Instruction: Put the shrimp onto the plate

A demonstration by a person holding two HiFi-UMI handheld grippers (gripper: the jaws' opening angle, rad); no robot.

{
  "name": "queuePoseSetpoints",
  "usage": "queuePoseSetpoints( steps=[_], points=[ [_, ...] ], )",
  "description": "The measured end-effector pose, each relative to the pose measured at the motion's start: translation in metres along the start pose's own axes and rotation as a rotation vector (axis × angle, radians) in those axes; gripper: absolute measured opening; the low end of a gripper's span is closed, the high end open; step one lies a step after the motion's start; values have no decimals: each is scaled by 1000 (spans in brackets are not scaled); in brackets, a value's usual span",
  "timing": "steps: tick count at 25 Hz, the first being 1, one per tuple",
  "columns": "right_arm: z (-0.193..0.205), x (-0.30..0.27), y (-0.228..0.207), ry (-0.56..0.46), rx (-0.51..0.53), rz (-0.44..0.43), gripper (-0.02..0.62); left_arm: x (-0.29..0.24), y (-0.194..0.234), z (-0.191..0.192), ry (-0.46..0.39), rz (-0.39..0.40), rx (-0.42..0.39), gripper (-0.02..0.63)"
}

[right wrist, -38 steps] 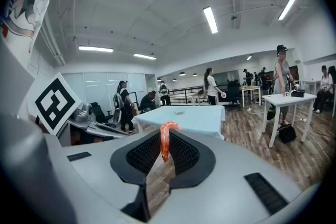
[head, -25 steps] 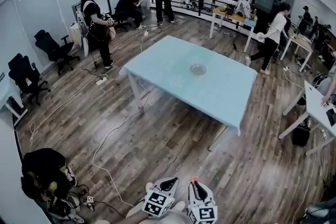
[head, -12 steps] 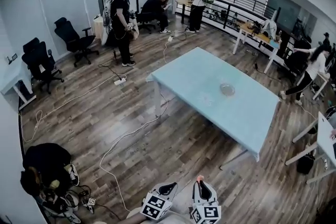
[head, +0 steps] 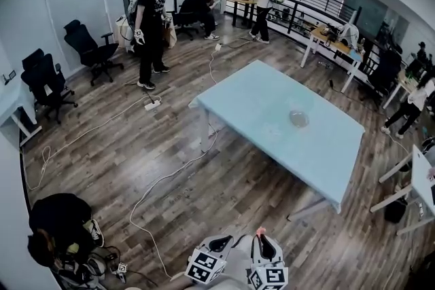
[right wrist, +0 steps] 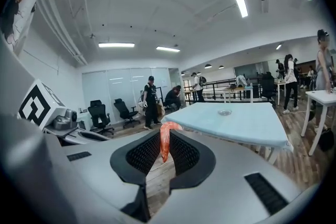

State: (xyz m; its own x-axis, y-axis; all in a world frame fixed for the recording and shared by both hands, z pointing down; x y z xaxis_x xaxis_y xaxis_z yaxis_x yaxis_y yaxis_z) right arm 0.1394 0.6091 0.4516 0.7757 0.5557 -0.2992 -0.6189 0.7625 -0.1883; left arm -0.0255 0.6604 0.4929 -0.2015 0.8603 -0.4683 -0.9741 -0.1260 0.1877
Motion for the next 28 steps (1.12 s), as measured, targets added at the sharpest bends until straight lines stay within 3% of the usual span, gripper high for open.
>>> queuePoseSetpoints(
  steps=[6, 9, 14, 21, 28],
  points=[
    [-9, -35, -41, -60, -54, 31, 71, -40, 8, -19, 47, 31, -43, 6],
    [-16, -55, -74, -62, -75, 45, 71, -73, 19, -38, 41, -8, -51, 6],
    [-46, -86, -143, -101, -76, 63, 71, -136, 27, -83, 37, -27, -61, 6],
    [-97, -112, -234, -171, -22, 56, 71, -224, 4, -149, -18, -22, -82, 6],
    [-100, -138, -281, -154, -40, 70, 71, -272, 5, -162, 14, -32, -50, 6]
  ],
)
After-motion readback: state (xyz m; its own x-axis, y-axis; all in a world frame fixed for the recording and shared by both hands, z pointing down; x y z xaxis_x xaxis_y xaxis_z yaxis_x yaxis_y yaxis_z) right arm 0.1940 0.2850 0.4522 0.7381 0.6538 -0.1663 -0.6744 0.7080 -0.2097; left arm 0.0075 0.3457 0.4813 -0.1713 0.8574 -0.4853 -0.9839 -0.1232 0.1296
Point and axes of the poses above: the fingertips, and each gripper's own axes: x backward along the fingers, y to its left, z out of its underside, the point moved 9 cm from there along x, backward along the fingers, and after that the axes turned 10 degrees about -z, right-handed, at the moved point
